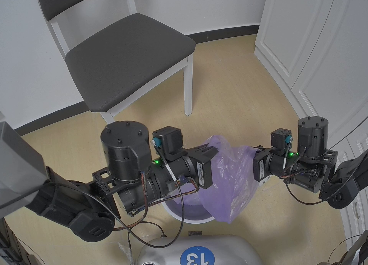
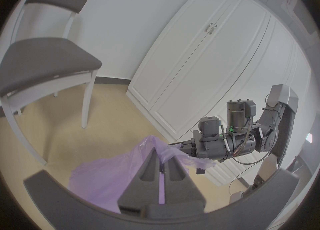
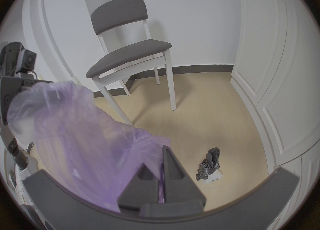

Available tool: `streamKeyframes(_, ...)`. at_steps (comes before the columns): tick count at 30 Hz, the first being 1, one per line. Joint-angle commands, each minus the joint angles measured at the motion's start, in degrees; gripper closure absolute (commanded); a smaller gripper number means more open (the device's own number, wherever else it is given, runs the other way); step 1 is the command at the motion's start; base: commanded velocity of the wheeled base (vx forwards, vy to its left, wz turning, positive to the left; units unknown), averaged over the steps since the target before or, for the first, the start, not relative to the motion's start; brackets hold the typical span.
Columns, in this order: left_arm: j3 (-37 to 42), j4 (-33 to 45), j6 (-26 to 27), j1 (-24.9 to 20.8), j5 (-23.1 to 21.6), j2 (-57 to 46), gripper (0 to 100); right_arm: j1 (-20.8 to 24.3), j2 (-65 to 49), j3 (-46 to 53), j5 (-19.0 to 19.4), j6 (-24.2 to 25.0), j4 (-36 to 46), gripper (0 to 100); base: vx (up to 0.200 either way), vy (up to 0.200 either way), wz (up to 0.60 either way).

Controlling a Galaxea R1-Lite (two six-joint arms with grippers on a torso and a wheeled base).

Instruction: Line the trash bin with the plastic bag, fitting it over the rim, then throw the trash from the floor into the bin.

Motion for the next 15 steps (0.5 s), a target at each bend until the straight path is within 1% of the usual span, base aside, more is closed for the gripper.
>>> streamKeyframes(1,2.00,-4.02,-1.82,0.75,-0.52,5.79,100,1.49,-1.17,0.25,-0.30,-0.45,0.17,100,0.000,0.000,0.00)
streamKeyframes(4,4.55,-8.59,-1.90,1.63,-0.61,7.81,100,2.10,-0.64,-0.19,-0.48,-1.16,0.25,100,0.000,0.000,0.00)
streamKeyframes(5,4.72,-8.86,-1.90,1.72,-0.61,7.90,100,2.19,-0.55,-0.27,-0.48,-1.16,0.25,100,0.000,0.000,0.00)
streamKeyframes(6,7.10,-12.29,-1.90,2.95,-0.70,8.87,100,2.90,-0.38,-0.98,-0.57,-1.60,0.34,100,0.000,0.000,0.00)
streamKeyframes(8,9.12,-15.63,-1.99,4.88,-1.40,9.84,100,3.42,0.06,-2.03,-0.57,-1.77,0.34,100,0.000,0.000,0.00)
streamKeyframes(10,10.79,-18.97,-2.78,8.93,-5.00,11.51,100,3.86,1.65,-4.32,-0.92,-1.51,-0.27,100,0.000,0.000,0.00)
streamKeyframes(11,11.14,-20.99,-3.49,11.92,-8.08,13.18,100,4.30,2.53,-5.55,-1.27,-1.16,-0.18,100,0.000,0.000,0.00)
streamKeyframes(12,11.40,-22.57,-3.75,13.94,-10.28,14.32,100,4.65,3.14,-6.34,-1.62,-1.07,-0.18,100,0.000,0.000,0.00)
streamKeyframes(14,11.31,-26.08,-3.93,17.45,-13.09,16.43,100,4.65,3.67,-7.13,-2.24,-1.07,-0.10,100,0.000,0.000,0.00)
streamKeyframes(15,11.40,-27.23,-3.93,18.51,-13.88,17.04,100,4.65,3.84,-7.22,-2.24,-1.07,-0.01,100,0.000,0.000,0.00)
